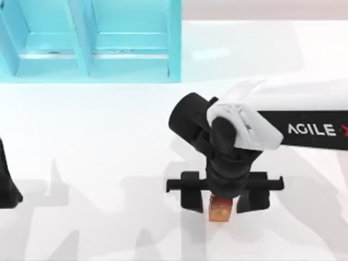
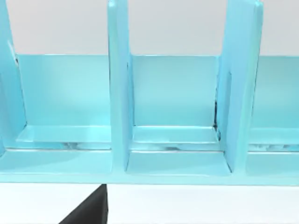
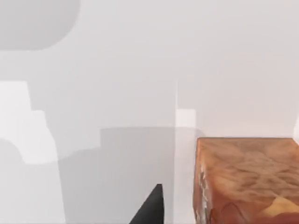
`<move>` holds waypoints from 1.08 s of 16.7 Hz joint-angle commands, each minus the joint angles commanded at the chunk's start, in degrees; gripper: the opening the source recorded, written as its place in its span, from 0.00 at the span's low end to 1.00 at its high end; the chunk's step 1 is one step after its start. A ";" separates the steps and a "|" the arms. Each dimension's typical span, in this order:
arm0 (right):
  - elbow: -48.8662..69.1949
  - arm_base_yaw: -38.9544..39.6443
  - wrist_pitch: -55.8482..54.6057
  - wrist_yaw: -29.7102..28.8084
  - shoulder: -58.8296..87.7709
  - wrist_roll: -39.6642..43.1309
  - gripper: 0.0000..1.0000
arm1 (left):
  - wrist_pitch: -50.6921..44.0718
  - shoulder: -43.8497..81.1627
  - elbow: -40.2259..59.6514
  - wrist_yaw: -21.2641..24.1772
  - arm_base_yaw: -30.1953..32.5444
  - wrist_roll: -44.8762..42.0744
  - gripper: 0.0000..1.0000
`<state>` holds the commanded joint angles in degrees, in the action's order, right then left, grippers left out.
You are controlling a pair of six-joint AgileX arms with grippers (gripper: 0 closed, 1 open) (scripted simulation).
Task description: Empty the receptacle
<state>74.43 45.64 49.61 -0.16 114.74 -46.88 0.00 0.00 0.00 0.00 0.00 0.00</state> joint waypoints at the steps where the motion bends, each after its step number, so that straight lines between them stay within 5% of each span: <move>1: 0.00 0.00 0.00 0.00 0.00 0.00 0.98 | 0.00 0.00 0.00 0.00 0.00 0.00 1.00; 12: 0.87 -0.02 0.98 0.01 -0.23 -0.06 1.00 | 0.00 0.00 0.00 0.00 0.00 0.00 1.00; 18: 9.44 -0.09 14.22 0.04 -4.17 0.05 1.00 | 0.00 0.00 0.00 0.00 0.00 0.00 1.00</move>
<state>83.87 45.55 63.83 -0.11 110.57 -46.83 0.00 0.00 0.00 0.00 0.00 0.00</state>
